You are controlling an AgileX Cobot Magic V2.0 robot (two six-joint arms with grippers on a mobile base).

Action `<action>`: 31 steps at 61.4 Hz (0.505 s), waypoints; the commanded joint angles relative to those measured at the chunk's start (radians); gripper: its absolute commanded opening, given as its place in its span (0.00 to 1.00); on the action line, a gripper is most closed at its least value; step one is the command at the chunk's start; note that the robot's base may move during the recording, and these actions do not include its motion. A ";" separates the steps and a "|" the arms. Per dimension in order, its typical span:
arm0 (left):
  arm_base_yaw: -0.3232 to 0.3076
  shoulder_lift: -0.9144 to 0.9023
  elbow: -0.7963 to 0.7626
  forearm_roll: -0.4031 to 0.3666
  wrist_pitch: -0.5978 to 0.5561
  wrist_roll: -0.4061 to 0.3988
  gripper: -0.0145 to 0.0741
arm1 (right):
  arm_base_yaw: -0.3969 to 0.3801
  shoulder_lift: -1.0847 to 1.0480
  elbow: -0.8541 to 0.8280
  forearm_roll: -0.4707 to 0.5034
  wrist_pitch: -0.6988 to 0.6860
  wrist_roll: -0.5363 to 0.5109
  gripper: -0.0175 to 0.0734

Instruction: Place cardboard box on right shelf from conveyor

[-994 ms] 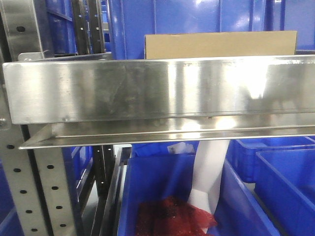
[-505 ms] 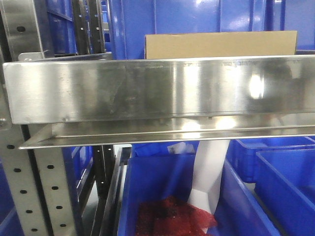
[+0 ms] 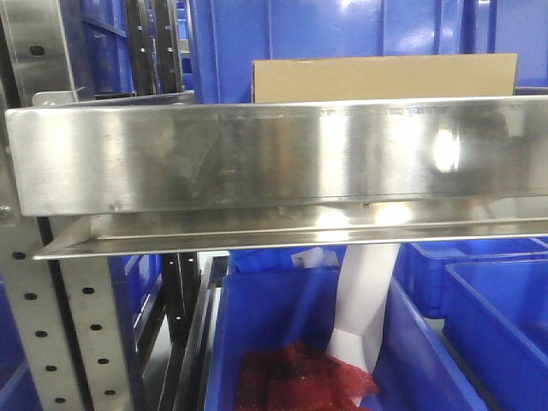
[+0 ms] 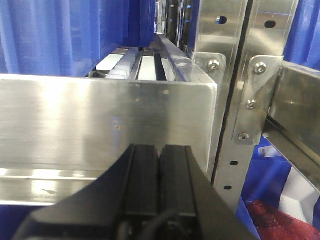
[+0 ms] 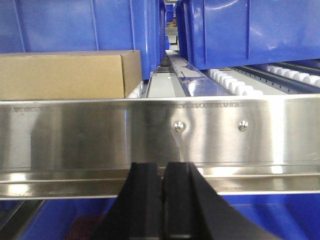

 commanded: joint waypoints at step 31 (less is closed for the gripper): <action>0.001 -0.015 0.010 -0.006 -0.087 0.000 0.03 | -0.008 -0.020 -0.004 -0.009 -0.099 0.000 0.26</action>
